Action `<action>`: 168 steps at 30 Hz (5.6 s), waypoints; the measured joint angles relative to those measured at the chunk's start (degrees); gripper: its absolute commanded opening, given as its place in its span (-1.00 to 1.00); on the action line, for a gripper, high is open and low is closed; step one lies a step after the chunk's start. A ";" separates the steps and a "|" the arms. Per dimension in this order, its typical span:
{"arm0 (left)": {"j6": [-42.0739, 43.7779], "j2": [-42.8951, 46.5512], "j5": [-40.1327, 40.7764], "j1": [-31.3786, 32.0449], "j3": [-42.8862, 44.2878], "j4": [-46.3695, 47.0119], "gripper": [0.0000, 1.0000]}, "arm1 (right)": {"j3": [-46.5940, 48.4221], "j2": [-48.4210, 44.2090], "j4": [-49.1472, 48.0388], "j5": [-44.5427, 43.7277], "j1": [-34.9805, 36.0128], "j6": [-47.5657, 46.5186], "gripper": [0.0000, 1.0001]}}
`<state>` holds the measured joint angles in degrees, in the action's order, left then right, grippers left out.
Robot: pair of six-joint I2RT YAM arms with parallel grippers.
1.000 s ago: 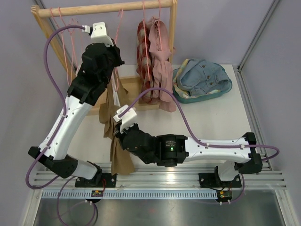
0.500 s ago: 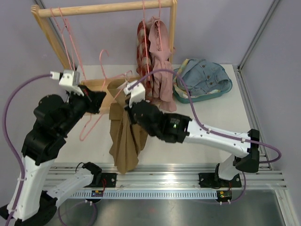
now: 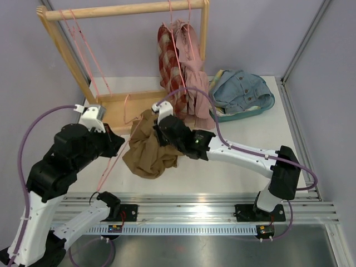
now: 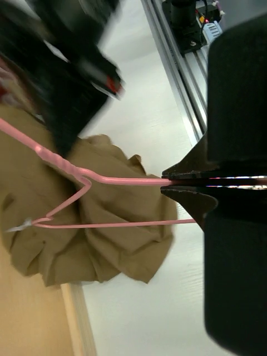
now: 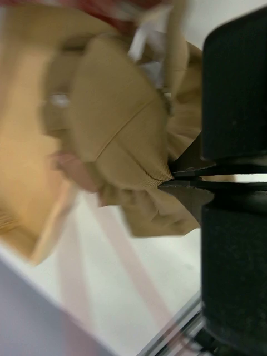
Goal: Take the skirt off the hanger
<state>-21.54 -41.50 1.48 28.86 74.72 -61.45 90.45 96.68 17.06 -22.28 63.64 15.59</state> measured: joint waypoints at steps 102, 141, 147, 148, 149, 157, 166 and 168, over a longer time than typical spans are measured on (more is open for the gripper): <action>2.12 -49.22 3.10 -21.44 43.85 21.88 -0.06 | -48.92 -40.81 0.26 2.14 -8.87 22.27 0.99; -0.28 -60.30 0.35 -0.44 47.08 27.39 -1.00 | -50.49 -49.55 9.33 -1.20 -8.50 22.64 0.98; 3.37 -60.30 7.19 2.60 52.06 21.94 -1.00 | -49.66 -49.09 9.88 -1.22 -8.50 21.20 0.99; 4.15 -60.22 8.48 3.41 53.72 20.61 -1.00 | -48.50 -48.22 9.90 -1.14 -8.50 20.41 0.99; 4.79 -60.15 9.42 4.00 55.04 19.89 -1.00 | -46.88 -46.99 9.75 -0.98 -8.50 19.50 0.99; 9.44 -52.92 15.43 5.44 58.71 15.32 -1.00 | -24.13 -31.82 4.63 2.64 -8.22 9.97 0.99; 8.68 -36.94 16.48 5.33 44.92 18.67 -1.00 | 5.20 -13.68 3.61 6.88 -3.15 3.13 0.99; 8.09 -35.67 16.57 5.31 42.93 18.97 -1.00 | 7.85 -11.76 3.43 6.97 -1.60 2.86 0.99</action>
<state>-13.45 -77.17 18.04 34.17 117.64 -42.48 98.30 84.93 20.49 -15.31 62.04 18.46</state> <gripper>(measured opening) 0.024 0.993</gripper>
